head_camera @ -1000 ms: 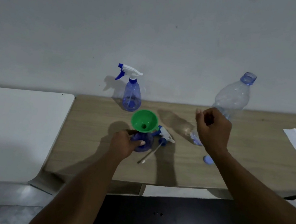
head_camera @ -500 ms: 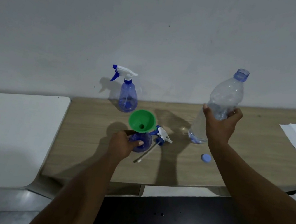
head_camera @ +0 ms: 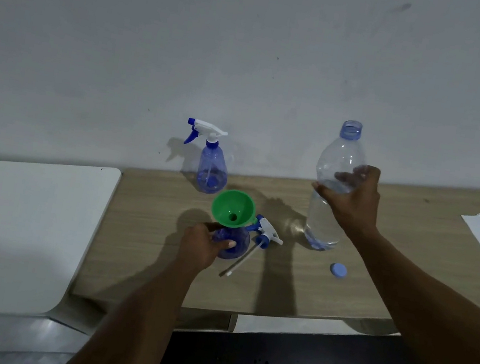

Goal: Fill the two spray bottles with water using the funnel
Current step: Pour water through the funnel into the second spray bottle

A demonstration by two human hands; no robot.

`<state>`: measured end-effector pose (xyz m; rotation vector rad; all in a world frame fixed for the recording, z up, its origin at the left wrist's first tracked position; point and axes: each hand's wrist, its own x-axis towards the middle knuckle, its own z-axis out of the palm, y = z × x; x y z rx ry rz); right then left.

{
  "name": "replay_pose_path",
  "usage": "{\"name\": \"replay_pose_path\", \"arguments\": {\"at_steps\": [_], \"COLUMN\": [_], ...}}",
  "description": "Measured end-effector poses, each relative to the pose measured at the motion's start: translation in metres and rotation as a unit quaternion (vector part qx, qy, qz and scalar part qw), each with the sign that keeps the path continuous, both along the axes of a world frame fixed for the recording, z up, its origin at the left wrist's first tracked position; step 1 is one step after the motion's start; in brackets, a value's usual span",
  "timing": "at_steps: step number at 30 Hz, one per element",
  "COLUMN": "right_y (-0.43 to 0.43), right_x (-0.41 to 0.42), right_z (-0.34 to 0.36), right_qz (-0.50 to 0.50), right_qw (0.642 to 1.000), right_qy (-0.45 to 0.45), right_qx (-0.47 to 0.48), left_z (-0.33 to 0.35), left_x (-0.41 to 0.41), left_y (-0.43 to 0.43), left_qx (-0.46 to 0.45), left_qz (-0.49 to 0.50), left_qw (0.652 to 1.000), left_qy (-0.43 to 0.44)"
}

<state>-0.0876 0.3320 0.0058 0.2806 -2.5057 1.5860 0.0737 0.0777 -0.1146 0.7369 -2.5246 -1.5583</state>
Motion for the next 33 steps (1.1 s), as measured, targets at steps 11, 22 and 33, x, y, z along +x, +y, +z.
{"name": "replay_pose_path", "arguments": {"at_steps": [11,22,33], "right_y": [-0.035,-0.052,-0.058], "right_x": [0.0,0.004,0.004], "right_z": [0.055,0.072,0.08], "right_qz": [0.308,0.354,0.355], "right_qw": [0.924,0.84,0.77], "right_qy": [-0.053,0.011,0.023], "right_qx": [0.222,0.411,0.529], "left_z": [0.0,-0.007,-0.018], "left_x": [0.002,-0.001,-0.006], "left_y": [-0.001,-0.002,-0.006], "left_qx": [-0.007,-0.01,-0.012], "left_qz": [0.009,0.01,0.016], "left_qw": [1.0,1.0,1.0], "left_qy": [0.004,0.007,-0.01]}}
